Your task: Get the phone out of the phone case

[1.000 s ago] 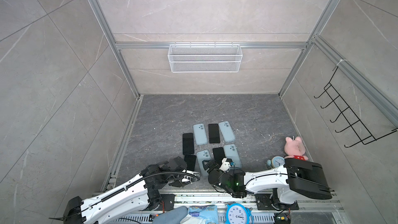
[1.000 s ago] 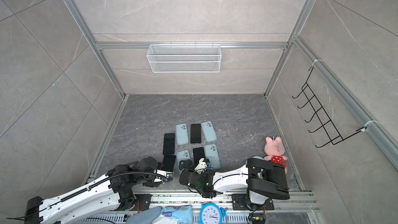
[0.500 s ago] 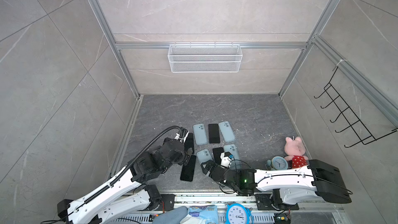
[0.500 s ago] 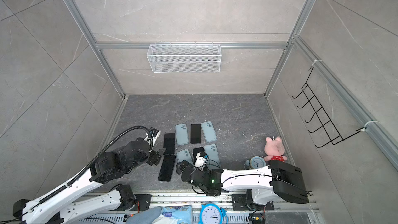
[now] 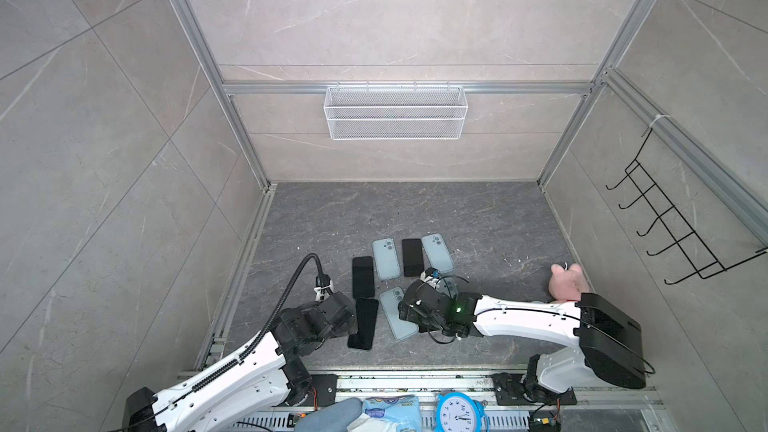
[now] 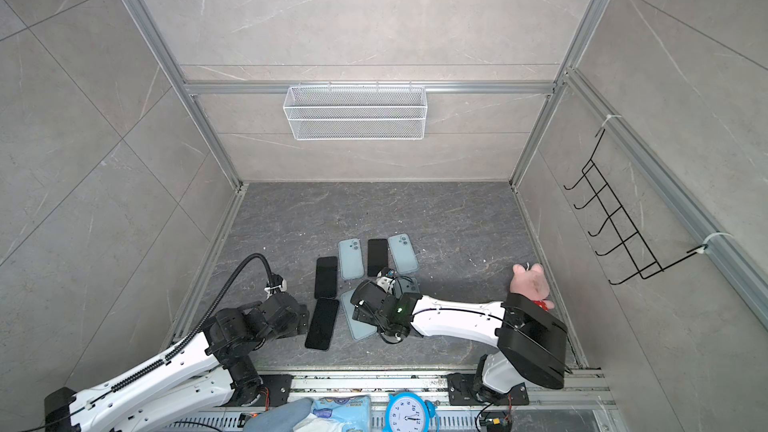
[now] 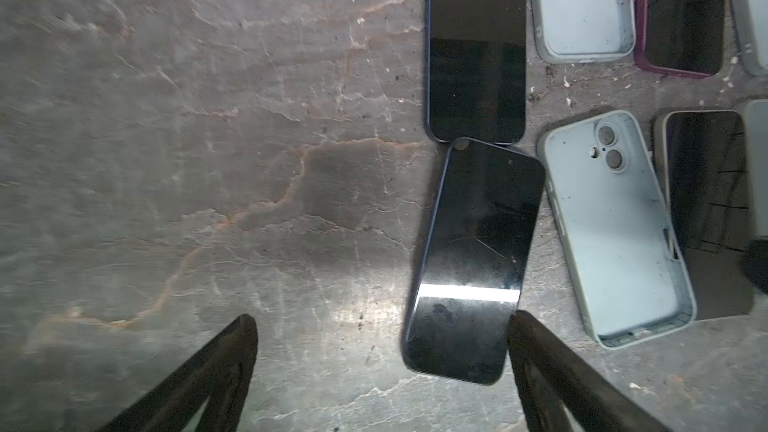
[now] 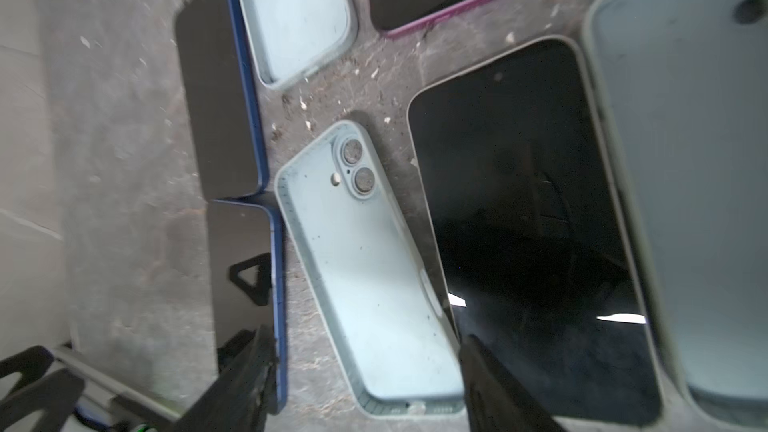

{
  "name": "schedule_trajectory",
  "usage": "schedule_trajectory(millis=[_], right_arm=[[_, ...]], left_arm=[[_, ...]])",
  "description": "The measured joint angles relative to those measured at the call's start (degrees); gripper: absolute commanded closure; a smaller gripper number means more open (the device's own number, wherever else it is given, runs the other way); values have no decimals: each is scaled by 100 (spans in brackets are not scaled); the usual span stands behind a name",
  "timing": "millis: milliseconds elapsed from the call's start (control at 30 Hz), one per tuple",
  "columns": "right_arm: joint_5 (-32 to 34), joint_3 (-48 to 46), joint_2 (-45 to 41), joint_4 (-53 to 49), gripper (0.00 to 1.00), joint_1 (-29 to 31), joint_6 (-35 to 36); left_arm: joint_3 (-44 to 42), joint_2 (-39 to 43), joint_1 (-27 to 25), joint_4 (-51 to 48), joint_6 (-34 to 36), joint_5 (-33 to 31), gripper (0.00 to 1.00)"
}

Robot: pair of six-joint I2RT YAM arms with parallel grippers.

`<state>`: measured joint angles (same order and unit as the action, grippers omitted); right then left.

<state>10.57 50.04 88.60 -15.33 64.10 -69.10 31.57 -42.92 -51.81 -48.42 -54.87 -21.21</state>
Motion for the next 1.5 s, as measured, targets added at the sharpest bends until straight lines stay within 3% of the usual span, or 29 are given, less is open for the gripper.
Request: schedule_trajectory(millis=[600,1033,1300,1500], right_arm=[[-544,-98,485,396,31,39,234],[-437,-238,214,365,25,205,227],[-396,-549,-144,358,24,212,227],[-396,-599,-166,455,24,313,227]], left_arm=[[-442,-634,11,1351,-103,332,2],[249,-2299,120,1633,125,118,2],[721,-3324,723,1869,431,50,19],[837,-3827,905,2140,575,20,24]])
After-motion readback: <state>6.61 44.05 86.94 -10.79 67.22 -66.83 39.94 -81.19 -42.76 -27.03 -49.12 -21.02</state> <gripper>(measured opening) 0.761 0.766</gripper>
